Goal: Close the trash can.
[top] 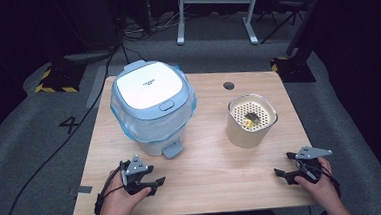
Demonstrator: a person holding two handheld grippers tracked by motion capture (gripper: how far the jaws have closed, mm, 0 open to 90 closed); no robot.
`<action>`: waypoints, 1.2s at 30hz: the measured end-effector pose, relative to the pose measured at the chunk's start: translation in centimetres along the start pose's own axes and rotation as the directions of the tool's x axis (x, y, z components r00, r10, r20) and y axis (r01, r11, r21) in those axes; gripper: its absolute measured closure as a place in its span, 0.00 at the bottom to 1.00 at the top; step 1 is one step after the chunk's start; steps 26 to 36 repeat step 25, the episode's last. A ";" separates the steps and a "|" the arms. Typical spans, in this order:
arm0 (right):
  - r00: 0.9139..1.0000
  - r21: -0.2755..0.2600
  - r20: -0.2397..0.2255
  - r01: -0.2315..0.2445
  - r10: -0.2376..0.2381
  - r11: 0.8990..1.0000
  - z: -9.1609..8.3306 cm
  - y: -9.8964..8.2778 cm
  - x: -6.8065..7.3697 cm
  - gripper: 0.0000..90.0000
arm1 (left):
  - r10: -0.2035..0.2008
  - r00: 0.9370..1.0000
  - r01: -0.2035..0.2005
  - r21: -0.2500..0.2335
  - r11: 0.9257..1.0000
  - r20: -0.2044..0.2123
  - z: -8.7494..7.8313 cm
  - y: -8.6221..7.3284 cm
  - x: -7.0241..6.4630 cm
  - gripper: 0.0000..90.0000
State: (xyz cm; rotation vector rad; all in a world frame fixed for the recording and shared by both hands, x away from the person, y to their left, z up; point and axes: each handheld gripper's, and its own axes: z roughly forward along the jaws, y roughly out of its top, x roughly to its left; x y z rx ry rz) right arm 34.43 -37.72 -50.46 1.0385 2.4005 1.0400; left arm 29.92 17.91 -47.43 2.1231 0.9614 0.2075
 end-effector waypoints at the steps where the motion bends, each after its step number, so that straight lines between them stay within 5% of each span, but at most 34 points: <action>1: 1.000 0.000 0.000 0.000 0.000 1.000 0.0 0.0 0.0 0.13 | -0.001 1.000 0.001 0.015 1.000 -0.002 0.2 -0.2 0.0 0.43; 8: 1.000 0.001 0.000 0.000 0.000 1.000 0.0 0.0 0.0 0.13 | 0.020 0.999 -0.018 0.103 0.995 -0.025 1.6 -1.0 0.0 0.41; 13: 1.000 0.000 0.000 0.000 0.000 1.000 0.0 0.0 0.0 0.13 | 0.043 0.998 -0.039 0.091 0.995 -0.038 1.9 -1.2 -0.1 0.36; 16: 1.000 0.000 0.000 0.000 0.000 1.000 0.0 0.0 0.0 0.13 | 0.113 0.991 -0.109 0.052 0.993 -0.075 2.7 -1.6 0.1 0.17; 36: 1.000 0.001 0.000 0.000 0.000 1.000 0.0 0.0 0.0 0.13 | 0.113 0.991 -0.109 0.053 0.993 -0.076 2.7 -1.6 0.1 0.16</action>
